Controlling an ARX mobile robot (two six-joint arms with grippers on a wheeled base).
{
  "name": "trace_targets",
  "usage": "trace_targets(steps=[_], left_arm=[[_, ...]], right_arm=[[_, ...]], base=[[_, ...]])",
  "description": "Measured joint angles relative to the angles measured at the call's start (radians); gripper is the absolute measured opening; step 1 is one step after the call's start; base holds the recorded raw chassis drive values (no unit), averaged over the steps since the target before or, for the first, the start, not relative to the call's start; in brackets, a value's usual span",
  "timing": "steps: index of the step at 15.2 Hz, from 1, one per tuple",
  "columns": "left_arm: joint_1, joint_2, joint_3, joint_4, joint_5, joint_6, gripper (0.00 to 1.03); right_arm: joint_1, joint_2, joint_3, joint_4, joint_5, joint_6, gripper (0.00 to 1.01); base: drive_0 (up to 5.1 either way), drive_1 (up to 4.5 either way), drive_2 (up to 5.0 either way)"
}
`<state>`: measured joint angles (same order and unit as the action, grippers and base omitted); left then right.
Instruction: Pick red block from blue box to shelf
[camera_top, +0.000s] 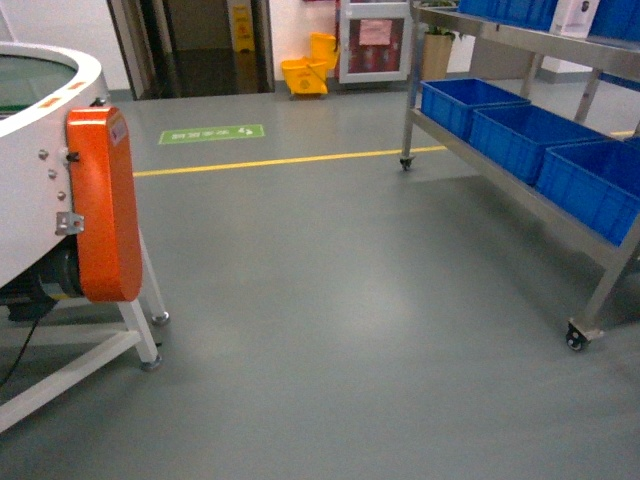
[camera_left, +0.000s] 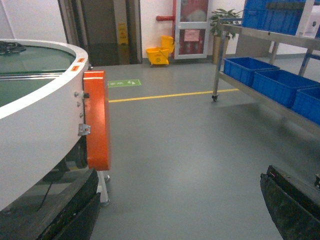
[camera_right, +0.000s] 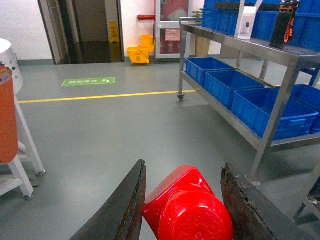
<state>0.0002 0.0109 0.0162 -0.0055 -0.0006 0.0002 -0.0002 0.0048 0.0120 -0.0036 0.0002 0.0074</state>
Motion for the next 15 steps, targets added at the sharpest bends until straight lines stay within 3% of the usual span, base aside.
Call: trace_targets(steps=[15], left_arm=[[0.0, 0.0, 0.0, 0.0, 0.0, 0.0, 0.98]], right_arm=[[0.0, 0.0, 0.0, 0.0, 0.0, 0.0, 0.38]], base=[[-1.5, -1.45, -1.5]])
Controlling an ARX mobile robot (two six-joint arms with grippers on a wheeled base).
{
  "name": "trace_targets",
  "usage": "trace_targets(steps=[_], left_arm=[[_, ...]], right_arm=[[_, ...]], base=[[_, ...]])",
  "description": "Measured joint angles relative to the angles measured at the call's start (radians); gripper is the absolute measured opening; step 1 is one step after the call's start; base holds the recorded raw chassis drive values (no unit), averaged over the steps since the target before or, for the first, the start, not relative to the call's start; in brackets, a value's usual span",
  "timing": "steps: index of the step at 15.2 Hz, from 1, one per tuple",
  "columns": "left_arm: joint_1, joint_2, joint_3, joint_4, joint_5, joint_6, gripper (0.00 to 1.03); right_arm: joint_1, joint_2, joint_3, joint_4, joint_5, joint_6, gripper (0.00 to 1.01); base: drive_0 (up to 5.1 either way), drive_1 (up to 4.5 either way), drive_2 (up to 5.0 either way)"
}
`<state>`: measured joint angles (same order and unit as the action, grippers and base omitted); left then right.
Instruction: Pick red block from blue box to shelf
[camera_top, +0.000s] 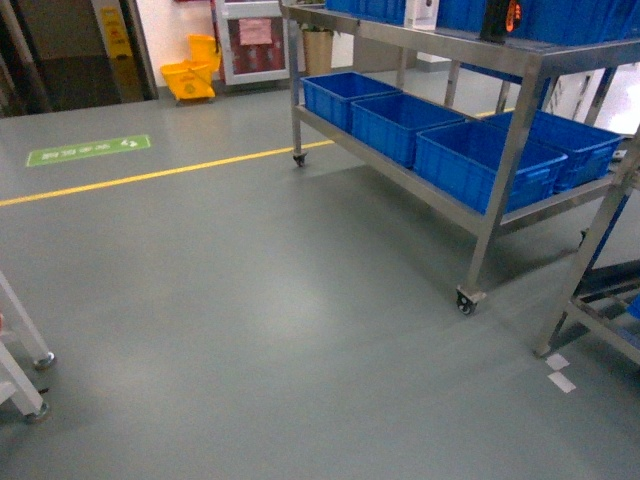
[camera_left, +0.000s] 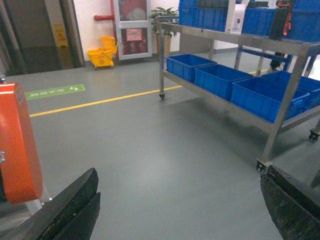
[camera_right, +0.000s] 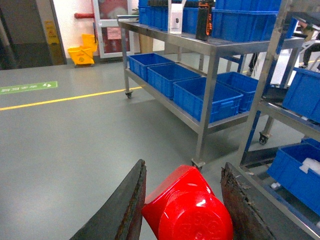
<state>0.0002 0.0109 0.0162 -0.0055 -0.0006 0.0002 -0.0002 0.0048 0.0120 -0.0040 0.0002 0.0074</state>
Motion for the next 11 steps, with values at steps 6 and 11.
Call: trace_targets(steps=[6, 11], left_arm=[[0.0, 0.0, 0.0, 0.0, 0.0, 0.0, 0.98], [0.0, 0.0, 0.0, 0.0, 0.0, 0.0, 0.98]], right_arm=[[0.0, 0.0, 0.0, 0.0, 0.0, 0.0, 0.38], [0.0, 0.0, 0.0, 0.0, 0.0, 0.0, 0.38]], base=[[-1.4, -1.44, -1.4], [-1.5, -1.53, -1.5]])
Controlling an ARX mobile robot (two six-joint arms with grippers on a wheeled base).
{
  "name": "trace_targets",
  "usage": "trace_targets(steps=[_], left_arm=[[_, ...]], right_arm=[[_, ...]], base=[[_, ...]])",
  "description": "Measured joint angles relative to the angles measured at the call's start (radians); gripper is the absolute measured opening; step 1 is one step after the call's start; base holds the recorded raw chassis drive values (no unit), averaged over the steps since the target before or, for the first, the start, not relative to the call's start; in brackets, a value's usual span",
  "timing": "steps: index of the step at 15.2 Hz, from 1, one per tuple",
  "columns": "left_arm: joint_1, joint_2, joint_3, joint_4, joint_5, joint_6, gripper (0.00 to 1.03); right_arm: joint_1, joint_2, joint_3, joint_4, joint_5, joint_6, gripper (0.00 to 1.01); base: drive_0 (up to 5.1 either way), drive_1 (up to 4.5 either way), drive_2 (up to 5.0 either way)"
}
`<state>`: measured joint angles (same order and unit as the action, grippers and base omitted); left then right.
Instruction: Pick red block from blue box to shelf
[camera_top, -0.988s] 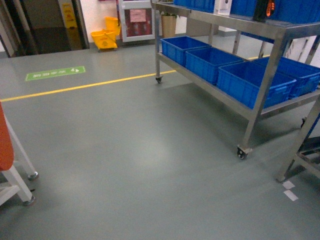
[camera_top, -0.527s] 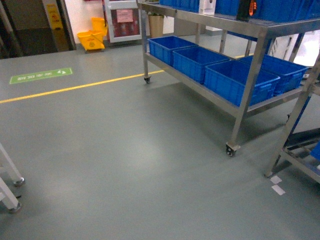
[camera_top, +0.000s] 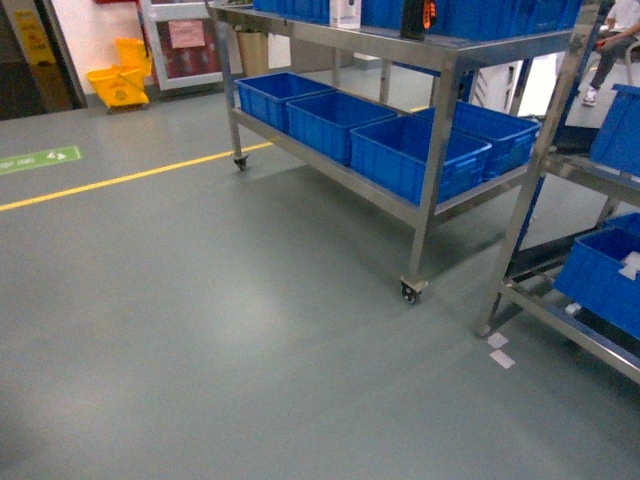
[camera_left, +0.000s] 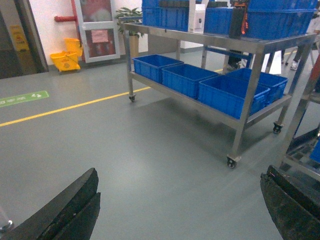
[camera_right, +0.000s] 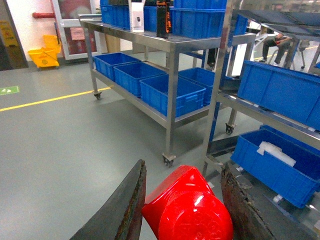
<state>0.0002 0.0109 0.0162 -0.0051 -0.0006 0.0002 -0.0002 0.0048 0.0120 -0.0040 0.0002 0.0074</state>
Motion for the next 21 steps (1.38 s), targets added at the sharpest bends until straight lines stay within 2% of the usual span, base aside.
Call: trace_targets(steps=[21], left_arm=[[0.0, 0.0, 0.0, 0.0, 0.0, 0.0, 0.98]], right_arm=[[0.0, 0.0, 0.0, 0.0, 0.0, 0.0, 0.38]], base=[[-1.5, -1.54, -1.5]])
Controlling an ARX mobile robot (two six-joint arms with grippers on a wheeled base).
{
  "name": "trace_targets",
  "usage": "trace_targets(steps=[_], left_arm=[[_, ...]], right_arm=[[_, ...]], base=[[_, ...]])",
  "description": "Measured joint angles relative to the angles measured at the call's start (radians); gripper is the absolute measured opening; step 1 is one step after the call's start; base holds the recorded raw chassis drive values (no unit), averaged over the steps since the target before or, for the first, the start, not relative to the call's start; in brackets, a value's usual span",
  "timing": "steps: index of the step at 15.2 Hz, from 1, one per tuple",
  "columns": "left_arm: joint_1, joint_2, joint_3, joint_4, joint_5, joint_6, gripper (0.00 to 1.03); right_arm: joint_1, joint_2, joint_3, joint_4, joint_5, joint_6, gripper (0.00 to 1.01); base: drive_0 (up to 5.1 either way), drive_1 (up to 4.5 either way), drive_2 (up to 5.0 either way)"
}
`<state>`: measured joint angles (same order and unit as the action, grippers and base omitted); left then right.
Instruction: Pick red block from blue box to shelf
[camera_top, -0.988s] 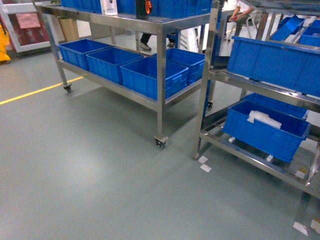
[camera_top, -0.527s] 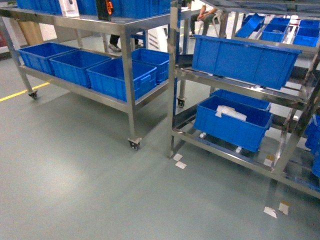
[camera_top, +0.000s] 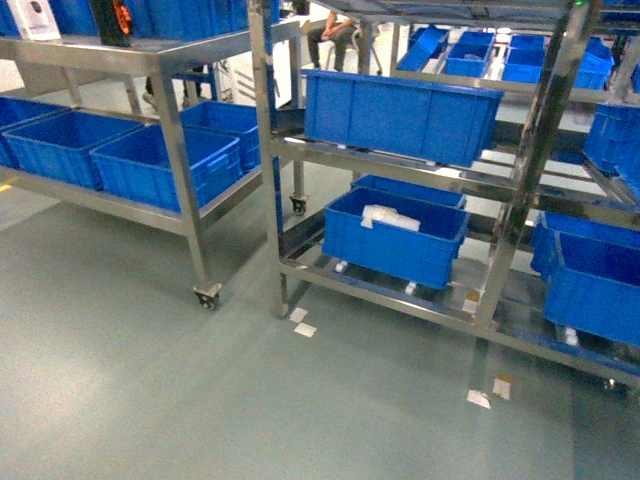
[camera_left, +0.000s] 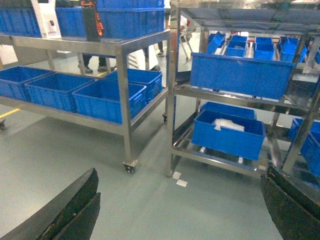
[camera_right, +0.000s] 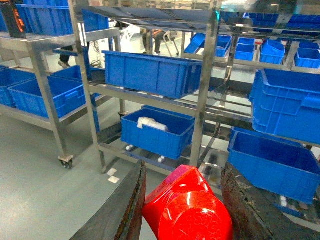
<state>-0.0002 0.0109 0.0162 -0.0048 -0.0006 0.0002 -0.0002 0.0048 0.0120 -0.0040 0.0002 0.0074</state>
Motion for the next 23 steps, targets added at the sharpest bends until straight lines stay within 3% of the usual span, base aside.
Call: trace_targets(steps=[23], left_arm=[[0.0, 0.0, 0.0, 0.0, 0.0, 0.0, 0.98]], right_arm=[[0.0, 0.0, 0.0, 0.0, 0.0, 0.0, 0.38]], base=[[-1.5, -1.52, -1.5]])
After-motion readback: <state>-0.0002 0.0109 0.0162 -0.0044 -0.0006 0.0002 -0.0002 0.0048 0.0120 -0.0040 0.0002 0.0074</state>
